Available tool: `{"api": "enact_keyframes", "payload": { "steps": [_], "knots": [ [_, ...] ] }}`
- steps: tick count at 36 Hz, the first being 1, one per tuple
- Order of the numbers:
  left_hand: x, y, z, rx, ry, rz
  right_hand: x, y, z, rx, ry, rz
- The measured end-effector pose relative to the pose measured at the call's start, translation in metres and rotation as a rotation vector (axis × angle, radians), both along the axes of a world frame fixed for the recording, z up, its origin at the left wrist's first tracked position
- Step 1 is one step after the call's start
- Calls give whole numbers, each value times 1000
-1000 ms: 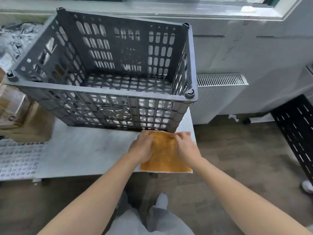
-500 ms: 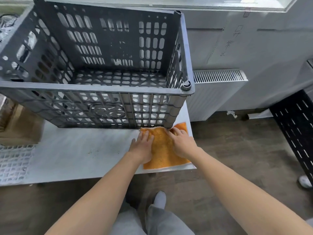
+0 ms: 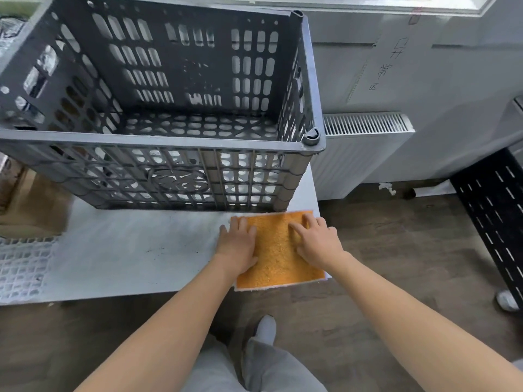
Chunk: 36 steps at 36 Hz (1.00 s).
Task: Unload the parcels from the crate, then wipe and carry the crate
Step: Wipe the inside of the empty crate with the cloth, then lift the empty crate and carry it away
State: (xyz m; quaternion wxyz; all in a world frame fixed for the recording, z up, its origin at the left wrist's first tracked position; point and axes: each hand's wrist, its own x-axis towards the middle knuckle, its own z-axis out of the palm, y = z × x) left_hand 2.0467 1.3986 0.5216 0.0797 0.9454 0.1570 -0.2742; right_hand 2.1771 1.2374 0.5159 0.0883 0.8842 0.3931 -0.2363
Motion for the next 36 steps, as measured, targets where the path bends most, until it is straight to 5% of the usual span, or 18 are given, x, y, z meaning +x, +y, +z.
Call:
{"api": "enact_keyframes", "payload": {
  "steps": [12,26,36],
  "knots": [
    [9,-5,-2,-123,39,24,7,-1,3,-28,9,-36],
    [5,13,99,-256,-221,347,14,29,75,606,301,-500],
    [-2,6,192,-188,-544,272,43,39,136,874,375,-615]
  ]
}}
